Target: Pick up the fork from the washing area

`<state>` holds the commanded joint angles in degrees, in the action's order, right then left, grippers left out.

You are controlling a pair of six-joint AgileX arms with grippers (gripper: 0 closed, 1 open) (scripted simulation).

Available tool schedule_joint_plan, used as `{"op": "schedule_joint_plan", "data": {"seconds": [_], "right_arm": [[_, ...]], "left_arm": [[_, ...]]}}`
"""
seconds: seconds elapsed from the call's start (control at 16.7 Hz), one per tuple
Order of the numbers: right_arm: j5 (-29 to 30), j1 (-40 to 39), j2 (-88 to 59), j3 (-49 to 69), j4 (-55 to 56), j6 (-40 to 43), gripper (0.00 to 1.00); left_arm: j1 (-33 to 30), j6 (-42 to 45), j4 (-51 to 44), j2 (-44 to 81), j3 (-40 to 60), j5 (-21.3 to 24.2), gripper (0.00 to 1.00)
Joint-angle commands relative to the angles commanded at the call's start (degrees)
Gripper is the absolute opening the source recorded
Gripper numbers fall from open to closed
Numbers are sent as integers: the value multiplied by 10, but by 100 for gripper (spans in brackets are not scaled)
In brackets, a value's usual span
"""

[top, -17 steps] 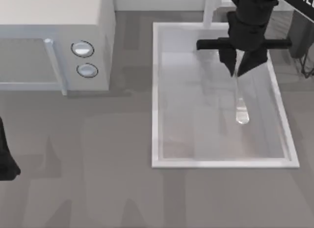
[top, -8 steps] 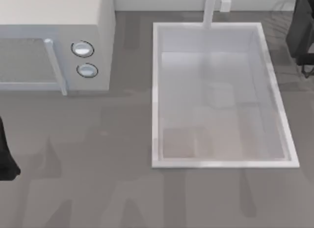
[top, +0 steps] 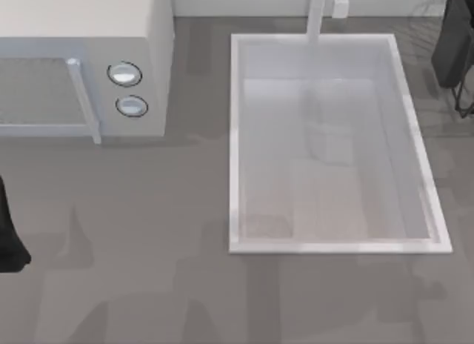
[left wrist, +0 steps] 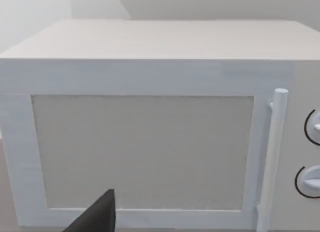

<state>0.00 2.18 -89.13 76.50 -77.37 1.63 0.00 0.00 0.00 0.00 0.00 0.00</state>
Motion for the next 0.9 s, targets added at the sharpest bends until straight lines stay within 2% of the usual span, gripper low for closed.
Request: {"op": "schedule_joint_plan", "data": {"seconds": [0.36, 0.9], "right_arm": [[0, -3, -7, -20, 22, -1, 0], [0, -3, -47, -199, 248, -4, 0]], "left_arm": [[0, 0, 0, 0, 0, 0, 100], [0, 0, 0, 0, 0, 0, 100]]}}
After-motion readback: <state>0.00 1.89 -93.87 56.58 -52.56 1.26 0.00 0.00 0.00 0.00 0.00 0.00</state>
